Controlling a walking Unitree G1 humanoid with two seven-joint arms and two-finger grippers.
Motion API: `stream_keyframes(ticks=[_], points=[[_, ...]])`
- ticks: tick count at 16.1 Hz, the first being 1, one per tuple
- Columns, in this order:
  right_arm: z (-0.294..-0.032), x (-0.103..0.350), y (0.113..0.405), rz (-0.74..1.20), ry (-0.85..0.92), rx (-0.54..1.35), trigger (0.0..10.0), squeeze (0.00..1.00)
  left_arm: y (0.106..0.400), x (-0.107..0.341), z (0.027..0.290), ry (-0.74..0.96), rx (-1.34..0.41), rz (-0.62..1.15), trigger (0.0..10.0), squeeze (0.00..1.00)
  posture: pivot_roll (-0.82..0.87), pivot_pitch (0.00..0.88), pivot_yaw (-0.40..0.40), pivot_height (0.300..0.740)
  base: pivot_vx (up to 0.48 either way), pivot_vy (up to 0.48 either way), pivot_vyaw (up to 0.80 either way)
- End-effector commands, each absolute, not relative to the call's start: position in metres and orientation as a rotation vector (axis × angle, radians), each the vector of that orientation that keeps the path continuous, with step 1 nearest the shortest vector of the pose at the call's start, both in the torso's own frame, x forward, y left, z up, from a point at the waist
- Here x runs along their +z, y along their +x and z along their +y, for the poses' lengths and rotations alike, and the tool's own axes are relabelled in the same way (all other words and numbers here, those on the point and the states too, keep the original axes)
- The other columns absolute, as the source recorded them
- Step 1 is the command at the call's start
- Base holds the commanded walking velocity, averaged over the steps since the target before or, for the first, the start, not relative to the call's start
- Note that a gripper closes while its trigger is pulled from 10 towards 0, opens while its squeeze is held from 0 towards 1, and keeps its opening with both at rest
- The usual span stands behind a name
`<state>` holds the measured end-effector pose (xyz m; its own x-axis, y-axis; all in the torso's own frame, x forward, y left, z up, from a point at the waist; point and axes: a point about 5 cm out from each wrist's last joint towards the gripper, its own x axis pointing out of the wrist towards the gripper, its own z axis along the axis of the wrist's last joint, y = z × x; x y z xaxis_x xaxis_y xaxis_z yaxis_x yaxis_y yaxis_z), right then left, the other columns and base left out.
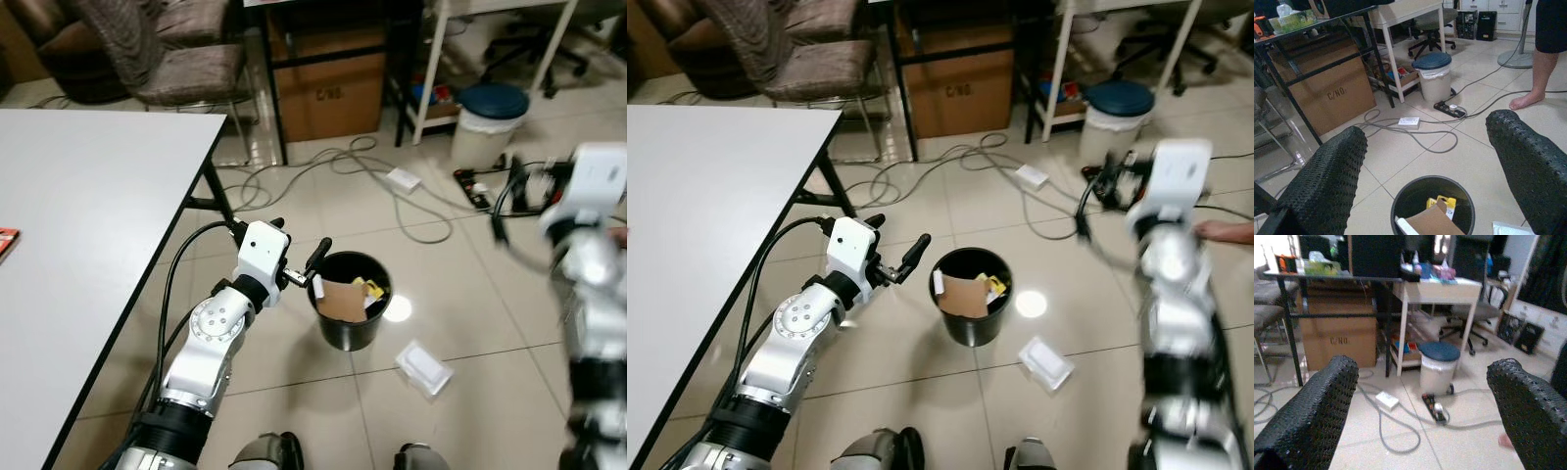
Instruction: Picking trash to rubbish bin
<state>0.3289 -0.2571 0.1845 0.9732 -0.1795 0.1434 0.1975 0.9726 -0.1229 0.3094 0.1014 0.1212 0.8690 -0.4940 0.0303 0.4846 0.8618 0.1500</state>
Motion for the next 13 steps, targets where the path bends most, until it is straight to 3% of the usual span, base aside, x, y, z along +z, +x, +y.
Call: stream_keyframes(ticks=[1, 5, 7, 13], points=[[-0.253, 0.186, 0.324, -0.139, -0.116, -0.200, 10.0, 0.00, 0.312, 0.123, 0.104, 0.152, -0.486, -0.078, 10.0, 0.00, -0.12, 0.117, 0.111, 0.740, 0.000, 0.000, 0.00], [-0.231, 0.175, 0.299, -0.112, -0.113, -0.199, 10.0, 0.00, 0.317, 0.128, 0.117, 0.136, -0.323, -0.116, 10.0, 0.00, -0.14, 0.107, 0.088, 0.740, 0.000, 0.000, 0.00], [-0.225, 0.186, 0.296, -0.152, -0.124, -0.213, 10.0, 0.00, 0.321, 0.138, 0.139, 0.123, -0.212, -0.145, 10.0, 0.00, -0.15, 0.098, 0.082, 0.740, 0.000, 0.000, 0.00], [-0.203, 0.193, 0.281, -0.162, -0.123, -0.181, 10.0, 0.00, 0.323, 0.161, 0.146, 0.102, -0.154, -0.225, 10.0, 0.00, -0.14, 0.097, 0.079, 0.740, 0.000, 0.000, 0.00]])
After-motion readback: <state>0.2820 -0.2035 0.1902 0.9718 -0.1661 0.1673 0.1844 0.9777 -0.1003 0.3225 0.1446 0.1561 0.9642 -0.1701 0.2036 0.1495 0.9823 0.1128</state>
